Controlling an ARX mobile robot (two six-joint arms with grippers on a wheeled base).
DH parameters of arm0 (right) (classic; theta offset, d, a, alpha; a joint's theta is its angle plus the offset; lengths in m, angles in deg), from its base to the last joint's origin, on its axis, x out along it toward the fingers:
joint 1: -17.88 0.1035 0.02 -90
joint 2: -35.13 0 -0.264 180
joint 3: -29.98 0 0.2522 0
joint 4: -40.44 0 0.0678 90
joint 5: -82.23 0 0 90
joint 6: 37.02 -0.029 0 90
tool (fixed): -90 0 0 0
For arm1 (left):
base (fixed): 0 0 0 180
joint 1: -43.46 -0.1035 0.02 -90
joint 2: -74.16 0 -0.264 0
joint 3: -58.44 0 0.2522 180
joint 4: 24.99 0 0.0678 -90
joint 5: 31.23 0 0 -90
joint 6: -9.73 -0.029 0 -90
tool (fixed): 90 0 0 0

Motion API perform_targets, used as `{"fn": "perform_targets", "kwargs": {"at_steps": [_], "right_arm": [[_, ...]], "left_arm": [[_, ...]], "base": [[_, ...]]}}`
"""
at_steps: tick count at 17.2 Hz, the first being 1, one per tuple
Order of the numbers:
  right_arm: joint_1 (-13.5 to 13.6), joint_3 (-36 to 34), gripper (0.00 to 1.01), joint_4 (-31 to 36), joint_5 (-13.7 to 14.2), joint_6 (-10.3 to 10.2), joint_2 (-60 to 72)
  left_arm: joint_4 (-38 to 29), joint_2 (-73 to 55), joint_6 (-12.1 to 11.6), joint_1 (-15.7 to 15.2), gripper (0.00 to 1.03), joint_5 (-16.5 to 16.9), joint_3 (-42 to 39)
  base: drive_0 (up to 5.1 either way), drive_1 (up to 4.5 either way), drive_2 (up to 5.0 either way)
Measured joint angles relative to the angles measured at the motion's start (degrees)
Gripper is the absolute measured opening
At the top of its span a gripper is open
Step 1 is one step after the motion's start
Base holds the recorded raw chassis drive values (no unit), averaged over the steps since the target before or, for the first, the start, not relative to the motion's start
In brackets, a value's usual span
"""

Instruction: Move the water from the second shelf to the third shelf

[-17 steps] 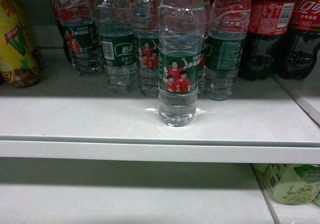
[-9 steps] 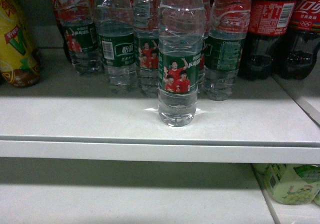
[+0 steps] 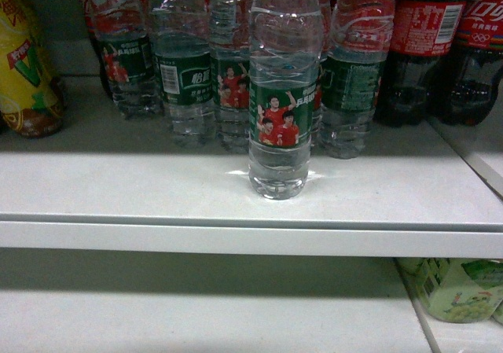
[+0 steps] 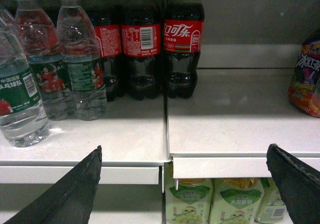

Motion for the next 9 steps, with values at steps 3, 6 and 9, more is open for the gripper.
{"fn": "perform_targets", "kwargs": {"at_steps": [3,6,9], "right_arm": [[0.0,0.0,0.98,0.0,0.0,0.0,0.0],[-0.72,2.21,0.98,-3.15,-2.38,-6.99,6.49],[-2.43,9.42,0.98,6.08,-7.02,-9.31,17.55]], "left_arm": [[0.0,0.0,0.02,0.0,0.98,0.0,0.0],[-0.02,0.0,0.02,0.0,0.98,0.02,0.0],[0.0,0.0,0.0,0.0,0.98,0.02,0.0]], "base": [[0.0,0.0,0.0],[0.0,0.0,0.0],[0.0,0.0,0.0]]}}
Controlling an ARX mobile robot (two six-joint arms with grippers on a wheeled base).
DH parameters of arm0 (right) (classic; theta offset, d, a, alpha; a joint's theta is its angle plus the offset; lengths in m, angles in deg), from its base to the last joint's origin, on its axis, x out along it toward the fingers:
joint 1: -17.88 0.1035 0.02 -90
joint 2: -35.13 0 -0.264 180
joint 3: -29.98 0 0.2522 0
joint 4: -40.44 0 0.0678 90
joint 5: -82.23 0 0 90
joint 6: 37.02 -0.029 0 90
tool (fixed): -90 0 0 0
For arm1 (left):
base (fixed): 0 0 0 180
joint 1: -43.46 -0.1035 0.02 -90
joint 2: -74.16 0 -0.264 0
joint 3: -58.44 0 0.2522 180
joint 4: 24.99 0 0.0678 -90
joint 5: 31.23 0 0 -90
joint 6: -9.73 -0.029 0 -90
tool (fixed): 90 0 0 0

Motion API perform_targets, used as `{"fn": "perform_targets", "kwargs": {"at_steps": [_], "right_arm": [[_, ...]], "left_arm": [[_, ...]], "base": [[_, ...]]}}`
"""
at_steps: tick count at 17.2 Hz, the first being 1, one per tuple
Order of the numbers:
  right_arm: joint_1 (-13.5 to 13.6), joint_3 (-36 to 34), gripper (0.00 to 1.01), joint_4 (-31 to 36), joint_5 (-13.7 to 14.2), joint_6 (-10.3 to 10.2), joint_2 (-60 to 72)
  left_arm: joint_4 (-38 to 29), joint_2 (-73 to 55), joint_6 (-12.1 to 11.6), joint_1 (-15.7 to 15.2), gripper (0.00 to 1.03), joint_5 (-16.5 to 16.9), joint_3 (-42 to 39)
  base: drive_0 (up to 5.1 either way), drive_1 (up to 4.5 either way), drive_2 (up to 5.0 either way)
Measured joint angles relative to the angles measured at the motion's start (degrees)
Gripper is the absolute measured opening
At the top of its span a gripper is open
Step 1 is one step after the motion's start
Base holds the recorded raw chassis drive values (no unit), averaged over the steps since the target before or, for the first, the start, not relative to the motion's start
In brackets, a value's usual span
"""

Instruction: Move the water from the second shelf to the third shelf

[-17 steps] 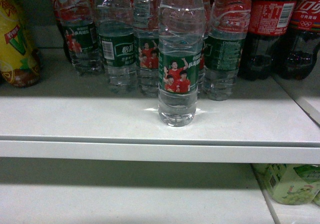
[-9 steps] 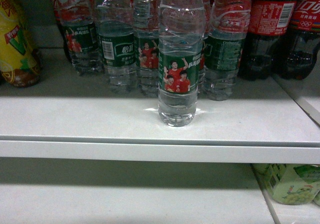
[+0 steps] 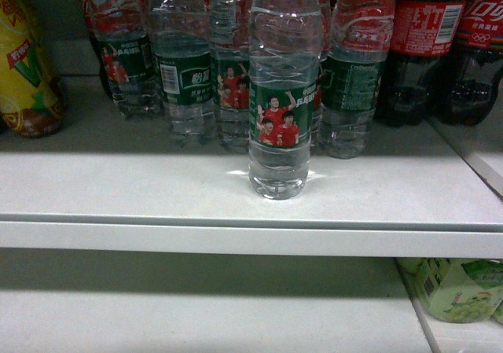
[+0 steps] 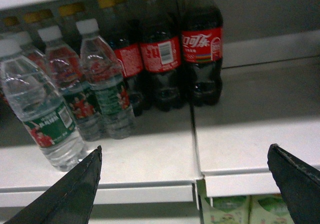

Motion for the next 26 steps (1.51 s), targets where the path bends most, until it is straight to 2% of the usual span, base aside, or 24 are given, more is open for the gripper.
{"fn": "perform_targets", "kwargs": {"at_steps": [2,5,9,13,15,16,18,23,24,26], "right_arm": [[0.26,2.43,0.98,3.08,-1.66,0.02,5.77],[3.74,5.2,0.98,6.56,-2.69,0.77,13.42],[11.5,5.27,0.98,13.33,-2.67,2.91,22.75],[19.65,7.54,0.98,25.62,1.51,3.04,37.31],[23.98,9.25,0.98,30.82,2.14,3.32,44.65],[25.05,10.03,0.98,32.04,2.1,3.43,46.93],[26.8,11.87,0.98,33.64,2.23,4.02,51.08],[31.56,18.32,0.98,33.99,2.19,7.74,60.19],[32.87,22.97,0.98,32.24,4.31,7.65,64.37],[33.2,26.05,0.98,29.77,7.45,6.29,67.28]], "left_arm": [[-0.02,0.0,0.02,0.0,0.98,0.0,0.0],[0.0,0.0,0.02,0.0,0.98,0.0,0.0],[0.0,0.0,0.0,0.0,0.98,0.0,0.0],[0.0,0.0,0.0,0.0,0.98,0.0,0.0],[0.0,0.0,0.02,0.0,0.98,0.0,0.0],[0.0,0.0,0.0,0.0,0.98,0.0,0.0],[0.0,0.0,0.0,0.0,0.98,0.0,0.0],[0.0,0.0,0.0,0.0,0.98,0.0,0.0],[0.0,0.0,0.02,0.0,0.98,0.0,0.0],[0.0,0.0,0.0,0.0,0.98,0.0,0.0]], "base": [[0.0,0.0,0.0],[0.0,0.0,0.0],[0.0,0.0,0.0],[0.0,0.0,0.0],[0.0,0.0,0.0],[0.0,0.0,0.0],[0.0,0.0,0.0],[0.0,0.0,0.0],[0.0,0.0,0.0],[0.0,0.0,0.0]]}}
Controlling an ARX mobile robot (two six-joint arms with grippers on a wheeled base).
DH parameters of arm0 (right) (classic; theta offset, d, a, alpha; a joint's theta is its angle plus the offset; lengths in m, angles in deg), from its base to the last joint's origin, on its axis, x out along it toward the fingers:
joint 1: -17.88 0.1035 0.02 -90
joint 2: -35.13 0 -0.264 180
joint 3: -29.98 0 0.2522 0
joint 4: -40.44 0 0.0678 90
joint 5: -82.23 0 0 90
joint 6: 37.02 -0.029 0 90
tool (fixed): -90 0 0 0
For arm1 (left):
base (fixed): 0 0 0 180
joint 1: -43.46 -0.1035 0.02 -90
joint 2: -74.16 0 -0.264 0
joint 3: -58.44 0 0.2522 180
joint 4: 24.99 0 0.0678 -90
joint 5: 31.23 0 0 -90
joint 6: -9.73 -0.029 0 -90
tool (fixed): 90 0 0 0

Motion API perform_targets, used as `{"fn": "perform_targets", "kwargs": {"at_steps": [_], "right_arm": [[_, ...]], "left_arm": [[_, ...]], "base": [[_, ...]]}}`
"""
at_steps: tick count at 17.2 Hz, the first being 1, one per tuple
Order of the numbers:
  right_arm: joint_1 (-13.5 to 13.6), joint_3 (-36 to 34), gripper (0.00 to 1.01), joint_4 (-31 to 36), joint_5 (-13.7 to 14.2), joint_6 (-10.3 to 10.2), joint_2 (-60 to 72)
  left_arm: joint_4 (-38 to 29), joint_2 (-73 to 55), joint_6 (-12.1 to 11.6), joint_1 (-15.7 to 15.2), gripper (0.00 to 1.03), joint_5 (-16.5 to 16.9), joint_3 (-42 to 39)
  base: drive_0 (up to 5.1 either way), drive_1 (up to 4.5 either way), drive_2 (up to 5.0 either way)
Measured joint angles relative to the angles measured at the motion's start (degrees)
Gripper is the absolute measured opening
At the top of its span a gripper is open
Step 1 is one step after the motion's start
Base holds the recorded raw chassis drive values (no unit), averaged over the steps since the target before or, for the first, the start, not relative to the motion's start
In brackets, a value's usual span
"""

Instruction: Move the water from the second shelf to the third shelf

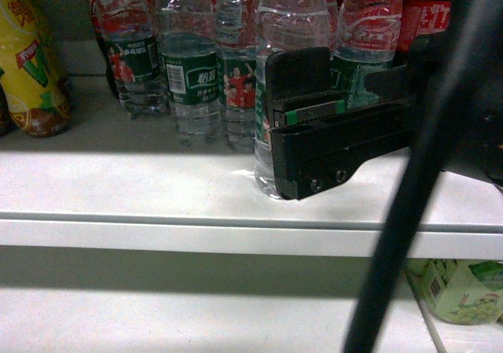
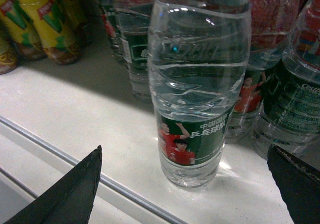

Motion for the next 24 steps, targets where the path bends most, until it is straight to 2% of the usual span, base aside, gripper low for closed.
{"fn": "perform_targets", "kwargs": {"at_steps": [3,8,18,24], "right_arm": [[0.39,2.56,0.98,-2.19,2.95,-2.69,2.47],[0.79,5.88,0.98,-3.63,4.72,-5.95,6.93],[1.95,11.76,0.98,-4.37,5.51,-6.36,11.85],[2.6,15.02,0.98,-4.55,7.76,-6.36,15.5]], "left_arm": [[0.0,0.0,0.02,0.0,0.98,0.02,0.0],[0.0,0.0,0.0,0.0,0.98,0.0,0.0],[0.0,0.0,0.0,0.0,0.98,0.02,0.0],[0.0,0.0,0.0,0.0,0.98,0.0,0.0]], "base": [[0.0,0.0,0.0],[0.0,0.0,0.0],[0.0,0.0,0.0],[0.0,0.0,0.0]]}}
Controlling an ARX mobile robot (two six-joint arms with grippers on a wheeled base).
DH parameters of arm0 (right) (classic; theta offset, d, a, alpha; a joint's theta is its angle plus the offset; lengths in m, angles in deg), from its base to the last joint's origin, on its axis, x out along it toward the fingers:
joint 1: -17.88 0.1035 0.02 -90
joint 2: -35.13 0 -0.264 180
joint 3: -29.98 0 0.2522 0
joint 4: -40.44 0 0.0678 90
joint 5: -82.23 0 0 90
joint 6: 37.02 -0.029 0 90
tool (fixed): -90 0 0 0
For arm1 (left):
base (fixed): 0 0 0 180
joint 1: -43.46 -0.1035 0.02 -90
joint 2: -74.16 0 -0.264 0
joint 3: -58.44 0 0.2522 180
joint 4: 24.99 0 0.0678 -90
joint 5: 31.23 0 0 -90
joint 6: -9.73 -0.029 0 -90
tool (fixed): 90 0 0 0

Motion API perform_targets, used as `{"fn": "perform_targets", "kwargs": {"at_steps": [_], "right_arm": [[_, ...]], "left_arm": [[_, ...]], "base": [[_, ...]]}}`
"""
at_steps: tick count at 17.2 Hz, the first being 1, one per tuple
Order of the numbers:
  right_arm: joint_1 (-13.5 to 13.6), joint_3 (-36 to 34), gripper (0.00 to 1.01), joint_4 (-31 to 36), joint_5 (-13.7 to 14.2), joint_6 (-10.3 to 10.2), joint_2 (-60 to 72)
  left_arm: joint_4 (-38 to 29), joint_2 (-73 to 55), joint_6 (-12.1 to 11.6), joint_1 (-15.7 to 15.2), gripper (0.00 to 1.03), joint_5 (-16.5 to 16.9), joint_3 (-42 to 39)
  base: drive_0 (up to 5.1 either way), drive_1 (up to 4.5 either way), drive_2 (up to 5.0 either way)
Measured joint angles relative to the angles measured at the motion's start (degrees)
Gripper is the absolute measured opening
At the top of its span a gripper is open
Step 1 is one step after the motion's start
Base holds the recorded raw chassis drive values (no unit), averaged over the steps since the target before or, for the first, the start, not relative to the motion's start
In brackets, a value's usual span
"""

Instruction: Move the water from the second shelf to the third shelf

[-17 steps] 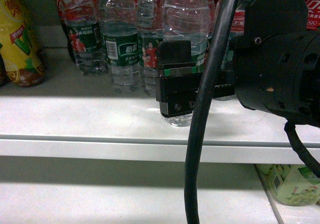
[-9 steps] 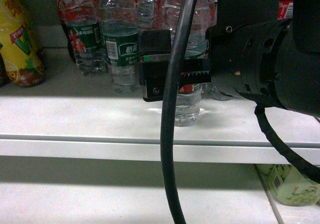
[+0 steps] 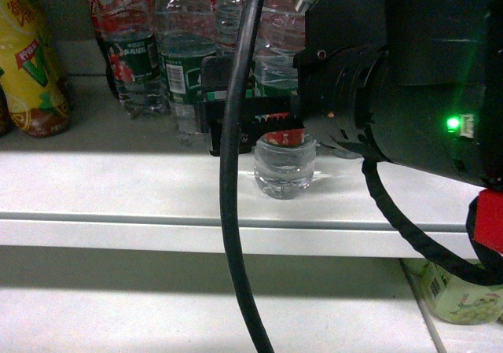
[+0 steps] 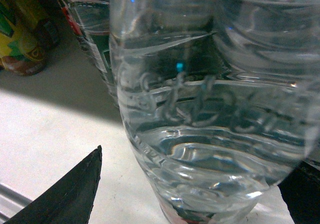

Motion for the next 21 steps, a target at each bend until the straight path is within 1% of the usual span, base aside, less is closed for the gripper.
{"fn": "perform_targets", "kwargs": {"at_steps": [3,6,7,8,9,10,12,13,14,21], "right_arm": [[-0.07,1.29,0.98,0.04,0.85,0.0,2.08],[-0.81,2.29,0.98,0.22,1.64,-0.02,3.43],[-1.95,3.69,0.98,0.24,3.26,-1.4,4.9],[-2.27,3.85,0.94,0.15,3.93,-1.92,5.18],[-2.23,3.87,0.72,0.35,3.93,-2.36,5.18],[-2.23,3.85,0.62,0.55,3.93,-2.58,5.18],[-2.23,3.85,0.48,0.76,3.87,-2.62,5.18],[-2.25,3.85,0.44,0.94,3.89,-2.62,5.18],[-2.25,3.8,0.43,1.09,3.89,-2.62,5.18],[-2.32,2.45,0.41,2.45,3.8,-2.64,4.66]], "left_arm": [[0.0,0.0,0.02,0.0,0.98,0.0,0.0],[-0.02,0.0,0.0,0.0,0.98,0.0,0.0],[-0.02,0.0,0.0,0.0,0.98,0.0,0.0],[0.0,0.0,0.0,0.0,0.98,0.0,0.0],[0.0,0.0,0.0,0.0,0.98,0.0,0.0],[-0.02,0.0,0.0,0.0,0.98,0.0,0.0],[0.0,0.0,0.0,0.0,0.98,0.02,0.0],[-0.02,0.0,0.0,0.0,0.98,0.02,0.0],[0.0,0.0,0.0,0.0,0.98,0.0,0.0],[-0.02,0.0,0.0,0.0,0.98,0.02,0.0]], "base": [[0.0,0.0,0.0],[0.0,0.0,0.0],[0.0,0.0,0.0],[0.0,0.0,0.0],[0.0,0.0,0.0],[0.0,0.0,0.0],[0.0,0.0,0.0],[0.0,0.0,0.0],[0.0,0.0,0.0],[0.0,0.0,0.0]]}}
